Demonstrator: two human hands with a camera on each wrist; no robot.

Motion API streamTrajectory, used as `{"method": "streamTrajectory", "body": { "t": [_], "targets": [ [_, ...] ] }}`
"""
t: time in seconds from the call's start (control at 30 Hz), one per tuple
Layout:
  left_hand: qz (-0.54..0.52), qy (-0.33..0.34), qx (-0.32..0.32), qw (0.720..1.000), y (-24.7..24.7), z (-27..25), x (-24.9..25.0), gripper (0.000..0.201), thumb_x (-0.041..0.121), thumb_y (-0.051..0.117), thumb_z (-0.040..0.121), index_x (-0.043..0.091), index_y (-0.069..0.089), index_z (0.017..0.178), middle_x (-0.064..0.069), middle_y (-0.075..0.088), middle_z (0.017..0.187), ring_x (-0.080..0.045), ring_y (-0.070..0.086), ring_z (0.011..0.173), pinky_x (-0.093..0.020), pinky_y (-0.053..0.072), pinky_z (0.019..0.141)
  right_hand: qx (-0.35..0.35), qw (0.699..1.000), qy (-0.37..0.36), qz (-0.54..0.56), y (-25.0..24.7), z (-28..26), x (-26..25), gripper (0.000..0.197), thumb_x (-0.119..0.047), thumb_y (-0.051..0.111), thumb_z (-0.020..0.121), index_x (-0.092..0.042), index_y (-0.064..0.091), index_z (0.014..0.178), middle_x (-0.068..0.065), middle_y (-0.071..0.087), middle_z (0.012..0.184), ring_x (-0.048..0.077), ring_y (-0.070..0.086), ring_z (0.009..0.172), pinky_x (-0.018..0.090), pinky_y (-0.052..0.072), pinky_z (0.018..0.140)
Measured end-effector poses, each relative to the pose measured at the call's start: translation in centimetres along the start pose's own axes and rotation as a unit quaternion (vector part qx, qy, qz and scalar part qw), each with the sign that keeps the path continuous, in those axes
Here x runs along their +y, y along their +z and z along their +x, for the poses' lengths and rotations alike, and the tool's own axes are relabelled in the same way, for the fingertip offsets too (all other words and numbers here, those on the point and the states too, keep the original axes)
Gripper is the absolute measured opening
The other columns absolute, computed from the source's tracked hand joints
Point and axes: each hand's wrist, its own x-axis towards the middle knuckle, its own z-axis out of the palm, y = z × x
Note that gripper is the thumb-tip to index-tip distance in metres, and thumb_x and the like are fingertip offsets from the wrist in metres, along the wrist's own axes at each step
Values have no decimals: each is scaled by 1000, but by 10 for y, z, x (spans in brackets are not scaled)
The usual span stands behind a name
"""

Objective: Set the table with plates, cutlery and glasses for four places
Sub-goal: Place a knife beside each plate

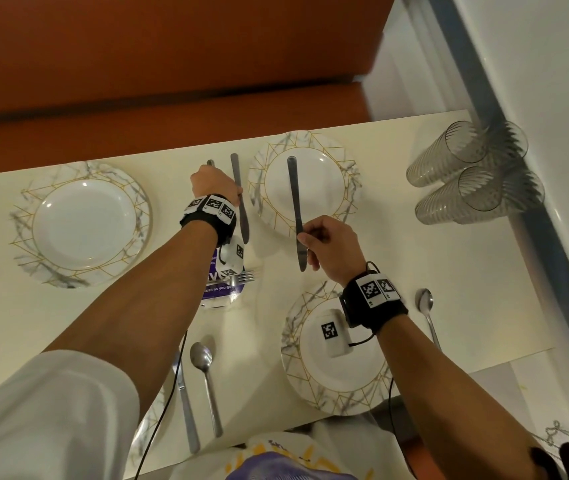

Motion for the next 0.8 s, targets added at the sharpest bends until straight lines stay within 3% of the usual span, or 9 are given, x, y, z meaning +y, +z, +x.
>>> {"method": "streamTrajectory", "body": {
  "t": [0.53,0.8],
  "targets": [
    [11,-7,19,1000,-2,-15,3,31,19,93,71,8,77,94,-7,77,90,-24,76,75,-36,66,71,-3,1000,-1,-13,3,3,2,9,-15,69,93,-7,65,94,6,67,61,14,55,42,23,48,46],
    [37,6,24,999,-7,-25,6,35,22,94,72,8,77,99,-7,76,96,-23,76,78,-33,65,69,-1,1000,-1,-16,1,1,1,10,-15,69,93,-7,64,95,3,66,60,13,55,41,22,47,46]
  ]
}}
